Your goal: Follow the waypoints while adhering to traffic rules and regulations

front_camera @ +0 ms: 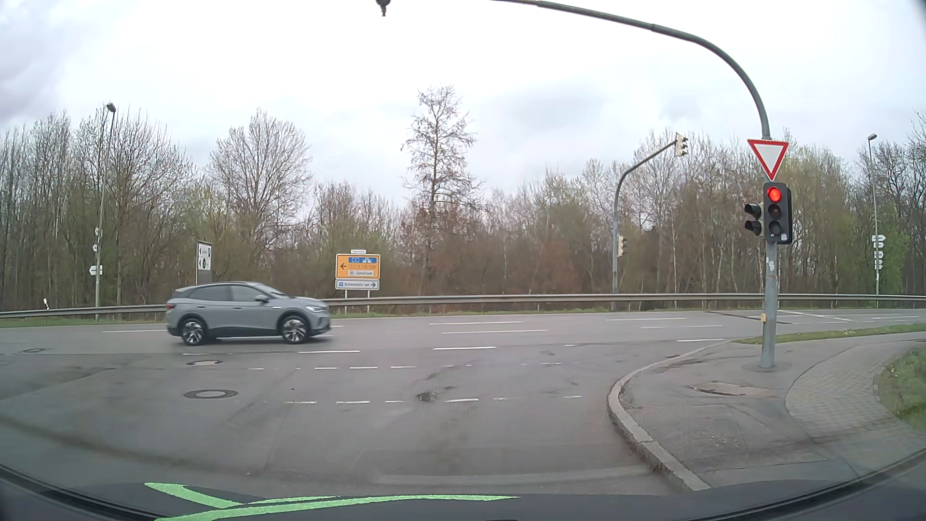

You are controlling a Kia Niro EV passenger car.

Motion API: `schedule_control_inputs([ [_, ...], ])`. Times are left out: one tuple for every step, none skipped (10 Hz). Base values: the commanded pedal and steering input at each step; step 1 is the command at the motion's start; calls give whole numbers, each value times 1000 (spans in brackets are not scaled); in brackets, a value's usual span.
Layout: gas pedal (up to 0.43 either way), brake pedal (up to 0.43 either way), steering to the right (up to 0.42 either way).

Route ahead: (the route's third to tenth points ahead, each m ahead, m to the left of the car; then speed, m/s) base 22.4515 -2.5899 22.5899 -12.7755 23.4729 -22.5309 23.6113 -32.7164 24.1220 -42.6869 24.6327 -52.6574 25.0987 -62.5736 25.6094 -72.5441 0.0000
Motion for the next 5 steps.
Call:
schedule_control_inputs([
  [0, 280, -4],
  [0, 280, -4],
  [0, 280, -4],
  [0, 280, -4],
  [0, 280, -4],
])
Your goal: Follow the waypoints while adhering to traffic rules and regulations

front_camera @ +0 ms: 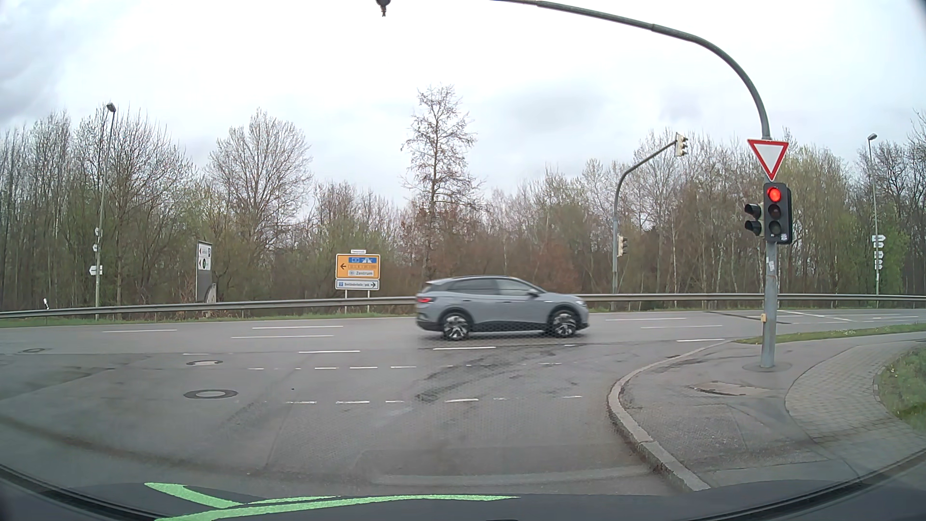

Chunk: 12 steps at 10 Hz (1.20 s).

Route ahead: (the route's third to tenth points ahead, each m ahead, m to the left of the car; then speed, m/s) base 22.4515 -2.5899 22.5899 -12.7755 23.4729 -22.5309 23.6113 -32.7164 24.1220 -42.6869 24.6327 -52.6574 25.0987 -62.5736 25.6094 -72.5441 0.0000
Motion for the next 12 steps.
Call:
schedule_control_inputs([
  [0, 280, -4],
  [0, 280, -4],
  [0, 280, -4],
  [0, 280, -4],
  [0, 280, -4],
  [0, 280, -4],
  [0, 280, -4],
  [0, 280, -4],
  [0, 280, -4],
  [0, 280, -4],
  [0, 280, -4],
  [0, 280, -4],
])
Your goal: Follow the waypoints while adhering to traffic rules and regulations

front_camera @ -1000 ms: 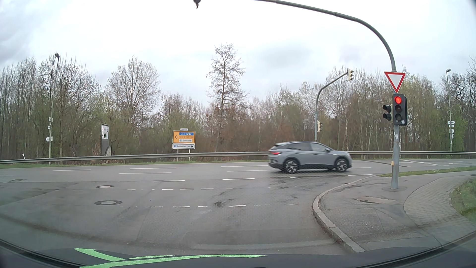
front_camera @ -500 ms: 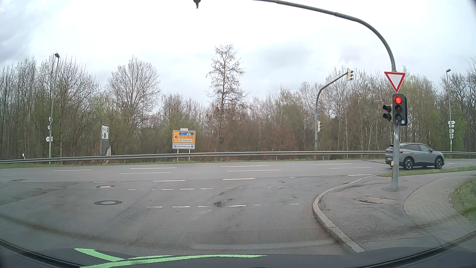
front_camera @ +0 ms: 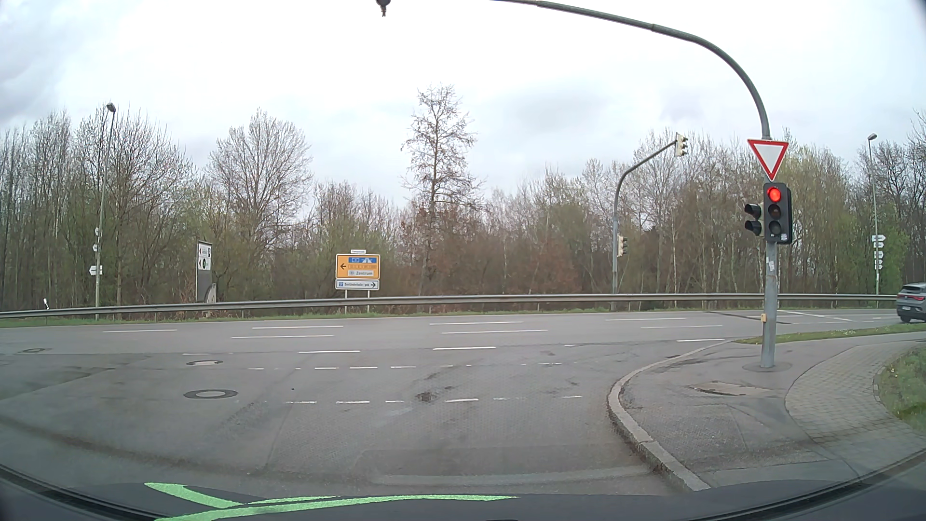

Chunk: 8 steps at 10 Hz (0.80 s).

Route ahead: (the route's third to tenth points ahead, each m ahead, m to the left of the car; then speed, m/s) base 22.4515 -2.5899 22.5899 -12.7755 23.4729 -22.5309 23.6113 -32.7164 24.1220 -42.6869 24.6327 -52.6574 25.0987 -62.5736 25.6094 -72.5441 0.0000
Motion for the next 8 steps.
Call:
schedule_control_inputs([
  [0, 280, -4],
  [0, 280, -4],
  [0, 280, -4],
  [0, 280, -4],
  [0, 280, -4],
  [0, 280, -4],
  [0, 280, -4],
  [0, 280, -4],
])
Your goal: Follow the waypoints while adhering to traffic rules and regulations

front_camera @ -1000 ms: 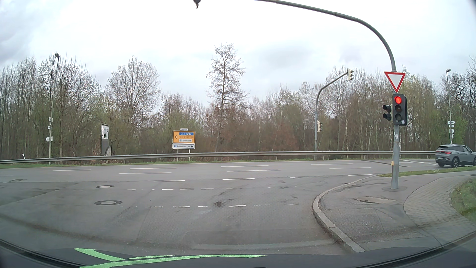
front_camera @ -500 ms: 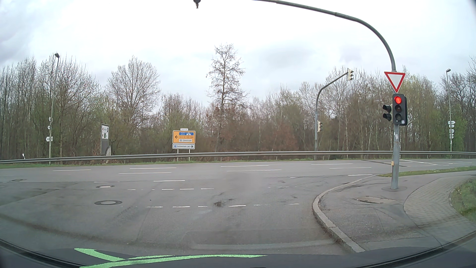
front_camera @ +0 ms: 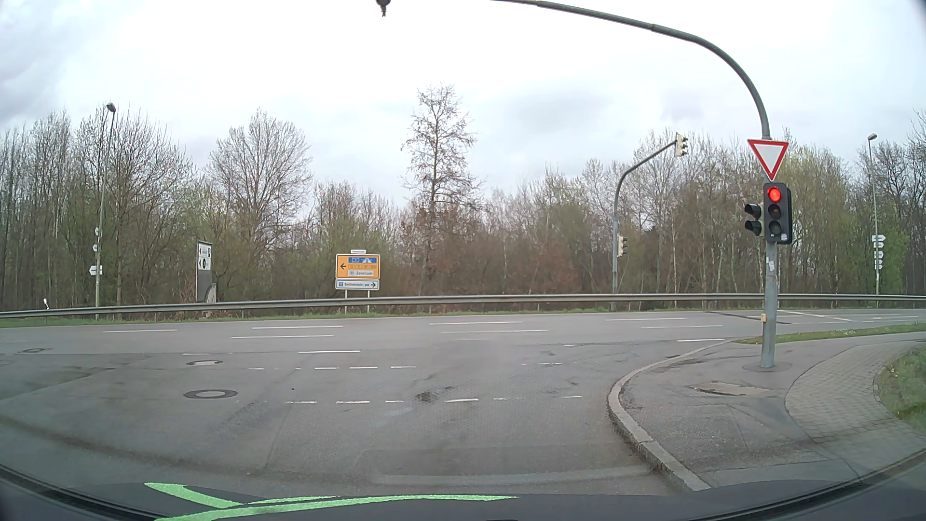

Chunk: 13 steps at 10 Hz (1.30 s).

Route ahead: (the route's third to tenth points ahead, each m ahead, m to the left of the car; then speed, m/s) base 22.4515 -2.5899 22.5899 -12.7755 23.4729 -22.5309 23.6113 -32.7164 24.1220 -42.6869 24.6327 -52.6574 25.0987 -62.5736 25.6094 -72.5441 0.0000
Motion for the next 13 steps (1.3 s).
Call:
schedule_control_inputs([
  [0, 280, -4],
  [0, 280, -4],
  [0, 287, -4],
  [0, 293, -4],
  [0, 305, -4],
  [0, 317, -4],
  [0, 335, -4],
  [0, 354, -4],
  [0, 366, -4],
  [0, 366, -4],
  [0, 366, -4],
  [0, 372, -4],
  [0, 372, -4],
])
